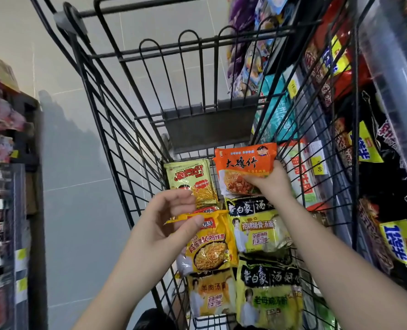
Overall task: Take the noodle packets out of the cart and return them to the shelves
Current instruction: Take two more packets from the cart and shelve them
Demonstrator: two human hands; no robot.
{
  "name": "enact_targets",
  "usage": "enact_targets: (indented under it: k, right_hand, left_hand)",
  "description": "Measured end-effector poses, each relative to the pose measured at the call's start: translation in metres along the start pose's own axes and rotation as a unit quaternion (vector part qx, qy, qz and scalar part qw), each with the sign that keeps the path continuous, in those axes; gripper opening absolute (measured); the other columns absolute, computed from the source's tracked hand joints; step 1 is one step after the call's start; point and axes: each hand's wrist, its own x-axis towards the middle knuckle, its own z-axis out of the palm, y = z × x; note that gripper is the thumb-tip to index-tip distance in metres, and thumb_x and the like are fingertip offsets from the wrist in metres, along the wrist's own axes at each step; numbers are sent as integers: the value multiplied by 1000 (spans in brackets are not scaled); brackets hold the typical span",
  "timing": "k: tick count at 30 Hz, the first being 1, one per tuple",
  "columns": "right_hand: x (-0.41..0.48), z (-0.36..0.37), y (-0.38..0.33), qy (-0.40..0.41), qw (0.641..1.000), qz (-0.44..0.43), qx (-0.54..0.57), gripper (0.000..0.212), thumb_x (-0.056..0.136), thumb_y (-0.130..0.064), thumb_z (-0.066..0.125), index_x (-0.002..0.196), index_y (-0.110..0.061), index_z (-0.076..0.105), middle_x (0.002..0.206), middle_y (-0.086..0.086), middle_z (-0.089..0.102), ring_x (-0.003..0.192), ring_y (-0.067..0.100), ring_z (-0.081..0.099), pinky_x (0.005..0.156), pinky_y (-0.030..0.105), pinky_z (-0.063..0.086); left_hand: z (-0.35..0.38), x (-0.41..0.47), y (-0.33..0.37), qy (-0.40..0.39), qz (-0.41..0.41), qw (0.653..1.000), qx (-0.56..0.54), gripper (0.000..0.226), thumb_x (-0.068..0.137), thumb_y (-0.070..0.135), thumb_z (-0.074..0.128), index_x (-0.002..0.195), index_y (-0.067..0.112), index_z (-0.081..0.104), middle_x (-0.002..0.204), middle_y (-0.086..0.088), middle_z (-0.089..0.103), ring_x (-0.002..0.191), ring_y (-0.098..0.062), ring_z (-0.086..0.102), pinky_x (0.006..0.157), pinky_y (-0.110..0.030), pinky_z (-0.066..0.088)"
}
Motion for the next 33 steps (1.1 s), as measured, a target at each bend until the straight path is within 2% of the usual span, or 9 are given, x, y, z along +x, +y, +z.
enact_targets:
  k: [3,8,11,15,19,21,24,29,33]
  right_hand:
    - [-7,-15,0,-27,996,-34,82,63,71,-37,93,121,-21,58,107,-11,73,102,16,71,100,49,56]
    - [-42,-51,-15,-40,992,-55,103,61,79,-34,88,127,-21,54,115,-14,66,110,14,65,91,33,54]
    - [-62,-70,-14,-46,990,-51,127,60,74,-39,90,123,-30,56,115,-14,69,110,14,67,96,40,54]
    - [-90,-89,-12,-55,984,-45,166,55,68,-46,90,112,-41,58,112,-14,71,104,12,68,80,34,56]
    - [-113,-94,-6,-38,978,-37,204,67,55,-55,86,116,-40,63,108,-15,75,103,10,70,82,36,57]
    - [-121,-93,-2,-35,975,-38,218,63,58,-52,86,115,-38,64,106,-15,75,101,8,71,73,29,59]
    - [-131,-93,5,-43,970,-45,236,58,63,-44,86,116,-37,63,102,-18,76,89,-1,72,55,14,55]
    - [-138,-99,12,-35,971,-46,231,66,54,-55,85,115,-41,64,105,-25,75,94,0,73,81,38,60]
    - [-139,-105,14,-30,972,-58,225,61,61,-50,86,117,-41,64,110,-21,76,99,3,73,88,35,56]
  left_hand:
    - [9,10,-1,34,4,999,34,36,86,20,78,119,27,64,110,9,72,103,-5,70,75,-19,59]
    - [23,49,-23,129,-5,987,97,36,89,27,78,119,31,58,112,13,66,102,3,64,87,-26,57]
    - [36,71,-45,195,-34,978,69,41,90,28,77,125,26,55,118,7,64,107,-2,62,92,-28,55]
    - [46,101,-91,276,-82,958,3,50,90,30,78,131,21,52,125,2,62,117,-13,61,105,-39,52]
    - [53,129,-120,313,-107,943,13,54,89,25,78,135,15,51,130,-5,56,114,-20,59,93,-30,46]
    - [53,144,-129,324,-132,936,23,56,89,23,78,137,14,50,133,-4,53,106,-18,58,90,-30,46]
    - [49,161,-145,326,-176,927,54,69,84,28,80,142,16,46,141,-6,55,118,-28,63,101,-46,53]
    - [43,174,-149,295,-216,924,117,73,84,26,84,143,9,45,139,-13,58,121,-36,62,104,-50,52]
    - [43,174,-153,250,-245,927,137,56,84,20,83,131,11,53,119,-10,67,108,-32,65,89,-41,53]
